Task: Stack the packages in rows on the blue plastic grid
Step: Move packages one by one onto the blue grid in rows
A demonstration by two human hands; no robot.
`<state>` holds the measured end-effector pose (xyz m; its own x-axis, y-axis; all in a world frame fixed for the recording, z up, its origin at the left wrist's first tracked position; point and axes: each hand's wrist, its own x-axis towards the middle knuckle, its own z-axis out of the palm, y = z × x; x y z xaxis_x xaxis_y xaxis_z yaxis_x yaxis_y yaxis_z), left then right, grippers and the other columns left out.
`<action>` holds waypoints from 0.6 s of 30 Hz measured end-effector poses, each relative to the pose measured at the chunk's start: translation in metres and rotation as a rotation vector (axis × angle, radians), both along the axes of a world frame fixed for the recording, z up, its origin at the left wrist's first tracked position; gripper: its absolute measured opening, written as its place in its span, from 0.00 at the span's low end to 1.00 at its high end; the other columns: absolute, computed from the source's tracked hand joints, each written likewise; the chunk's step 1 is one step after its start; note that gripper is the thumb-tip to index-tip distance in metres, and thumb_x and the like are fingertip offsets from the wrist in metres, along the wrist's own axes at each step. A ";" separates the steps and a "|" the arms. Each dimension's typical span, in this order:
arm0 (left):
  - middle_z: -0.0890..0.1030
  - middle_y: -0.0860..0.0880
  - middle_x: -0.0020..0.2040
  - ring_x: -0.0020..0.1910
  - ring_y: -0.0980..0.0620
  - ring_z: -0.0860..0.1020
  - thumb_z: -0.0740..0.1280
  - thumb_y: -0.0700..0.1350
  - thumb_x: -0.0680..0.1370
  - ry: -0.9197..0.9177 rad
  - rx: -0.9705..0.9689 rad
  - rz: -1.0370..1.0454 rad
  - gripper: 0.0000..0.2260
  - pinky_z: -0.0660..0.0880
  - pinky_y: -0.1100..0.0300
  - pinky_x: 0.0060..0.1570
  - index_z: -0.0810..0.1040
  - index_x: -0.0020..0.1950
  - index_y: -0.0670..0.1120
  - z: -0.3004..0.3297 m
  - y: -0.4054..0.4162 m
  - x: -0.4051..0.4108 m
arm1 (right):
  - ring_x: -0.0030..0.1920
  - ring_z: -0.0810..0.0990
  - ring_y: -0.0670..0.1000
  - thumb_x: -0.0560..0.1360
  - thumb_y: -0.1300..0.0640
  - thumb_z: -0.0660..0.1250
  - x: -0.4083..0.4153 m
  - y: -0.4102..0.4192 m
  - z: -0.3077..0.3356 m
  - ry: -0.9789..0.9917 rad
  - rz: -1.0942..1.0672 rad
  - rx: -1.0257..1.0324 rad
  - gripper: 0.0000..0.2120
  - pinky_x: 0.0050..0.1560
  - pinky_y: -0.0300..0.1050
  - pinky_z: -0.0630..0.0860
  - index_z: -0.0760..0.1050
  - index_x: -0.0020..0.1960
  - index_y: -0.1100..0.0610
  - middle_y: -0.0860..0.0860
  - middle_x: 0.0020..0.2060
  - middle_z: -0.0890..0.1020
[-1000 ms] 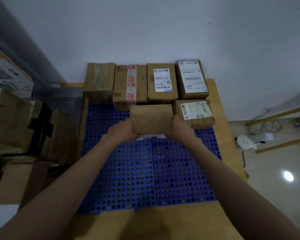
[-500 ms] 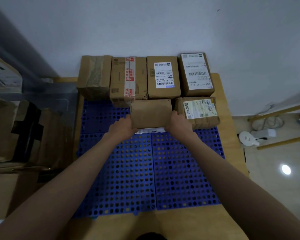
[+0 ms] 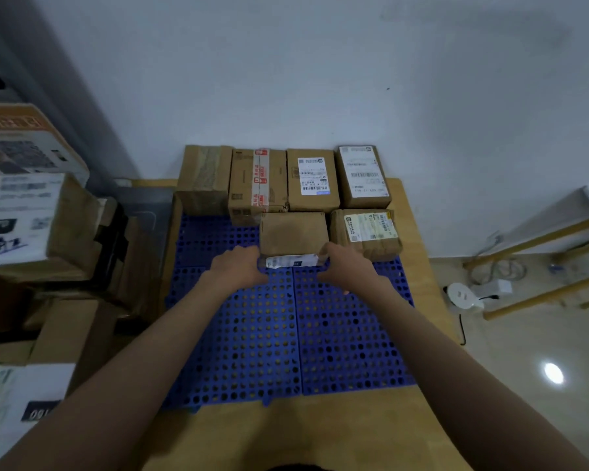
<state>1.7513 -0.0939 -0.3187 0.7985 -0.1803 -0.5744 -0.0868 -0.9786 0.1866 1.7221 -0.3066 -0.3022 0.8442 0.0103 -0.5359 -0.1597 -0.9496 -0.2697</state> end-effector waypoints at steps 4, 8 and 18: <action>0.72 0.48 0.67 0.62 0.46 0.74 0.67 0.59 0.77 0.030 -0.008 -0.078 0.28 0.74 0.50 0.57 0.65 0.73 0.51 0.018 0.006 -0.037 | 0.44 0.82 0.55 0.77 0.53 0.70 -0.038 0.009 0.016 0.132 0.050 0.136 0.29 0.40 0.50 0.83 0.62 0.74 0.50 0.55 0.58 0.77; 0.68 0.48 0.72 0.66 0.46 0.71 0.67 0.60 0.76 0.088 -0.004 -0.170 0.31 0.72 0.50 0.62 0.62 0.76 0.52 0.028 0.012 -0.069 | 0.43 0.80 0.50 0.77 0.53 0.71 -0.077 0.018 0.024 0.256 0.101 0.164 0.31 0.36 0.42 0.78 0.61 0.75 0.47 0.50 0.50 0.78; 0.68 0.50 0.73 0.66 0.46 0.72 0.67 0.60 0.77 0.061 -0.015 -0.236 0.32 0.72 0.48 0.62 0.61 0.76 0.53 0.053 0.031 -0.141 | 0.45 0.80 0.53 0.74 0.49 0.73 -0.144 0.028 0.051 0.156 0.139 0.067 0.34 0.47 0.49 0.80 0.60 0.75 0.45 0.54 0.64 0.73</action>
<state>1.6103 -0.0625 -0.2661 0.6972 -0.3664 -0.6162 -0.3008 -0.9297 0.2125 1.5784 -0.2783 -0.2512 0.7391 0.1606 -0.6541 -0.0732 -0.9463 -0.3150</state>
